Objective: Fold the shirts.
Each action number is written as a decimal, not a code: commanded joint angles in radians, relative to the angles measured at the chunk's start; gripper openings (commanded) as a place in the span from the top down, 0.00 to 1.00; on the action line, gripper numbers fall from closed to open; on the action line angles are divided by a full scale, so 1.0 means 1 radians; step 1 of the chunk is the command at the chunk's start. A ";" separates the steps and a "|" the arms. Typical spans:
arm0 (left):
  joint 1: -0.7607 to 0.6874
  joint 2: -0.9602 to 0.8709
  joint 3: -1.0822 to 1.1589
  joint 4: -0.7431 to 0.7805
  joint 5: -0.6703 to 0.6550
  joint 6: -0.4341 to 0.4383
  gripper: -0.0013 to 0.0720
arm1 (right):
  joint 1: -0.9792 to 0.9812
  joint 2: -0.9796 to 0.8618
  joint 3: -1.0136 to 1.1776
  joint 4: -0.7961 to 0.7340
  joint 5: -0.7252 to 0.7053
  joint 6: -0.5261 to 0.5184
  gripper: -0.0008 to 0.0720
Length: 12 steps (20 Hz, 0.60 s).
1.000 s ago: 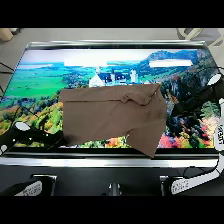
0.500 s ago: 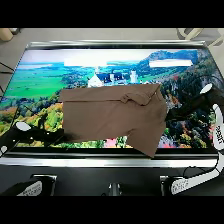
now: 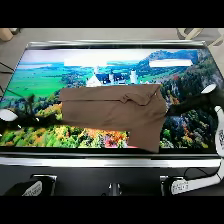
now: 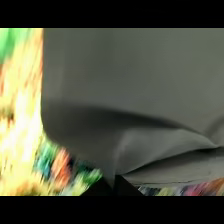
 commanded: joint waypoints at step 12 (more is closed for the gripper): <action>0.003 0.388 1.048 0.150 0.108 -0.114 0.95 | -0.001 0.990 0.502 -0.192 -0.386 0.031 0.97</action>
